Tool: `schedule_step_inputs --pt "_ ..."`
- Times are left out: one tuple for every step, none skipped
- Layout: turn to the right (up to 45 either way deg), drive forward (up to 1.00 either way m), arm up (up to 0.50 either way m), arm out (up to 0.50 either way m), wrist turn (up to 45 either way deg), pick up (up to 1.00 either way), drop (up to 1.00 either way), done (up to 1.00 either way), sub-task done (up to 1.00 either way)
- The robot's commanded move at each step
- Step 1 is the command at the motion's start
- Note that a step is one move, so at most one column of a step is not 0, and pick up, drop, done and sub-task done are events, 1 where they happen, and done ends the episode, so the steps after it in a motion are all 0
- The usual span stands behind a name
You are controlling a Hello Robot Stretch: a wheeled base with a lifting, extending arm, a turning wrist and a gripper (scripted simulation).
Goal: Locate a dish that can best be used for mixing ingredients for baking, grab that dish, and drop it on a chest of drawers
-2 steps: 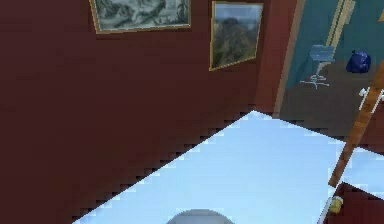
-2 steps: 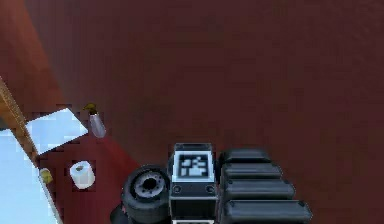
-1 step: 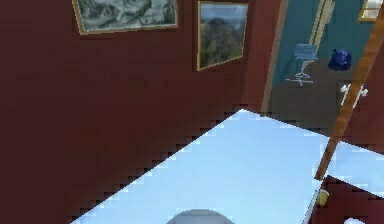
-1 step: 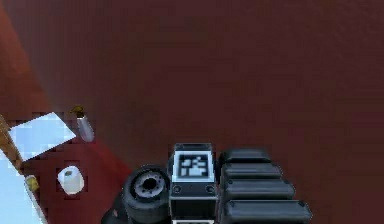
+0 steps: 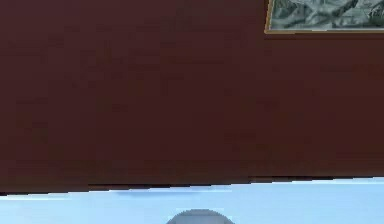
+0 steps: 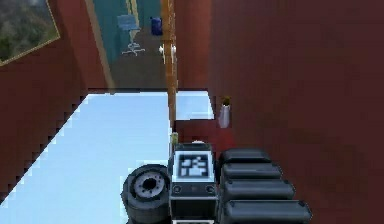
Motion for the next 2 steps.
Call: schedule_step_inputs --pt "-36.0 0.0 0.0 0.0 0.0 0.0 0.0 0.0 0.0" --pt "45.0 0.0 0.0 0.0 0.0 0.0 0.0 0.0 0.0"
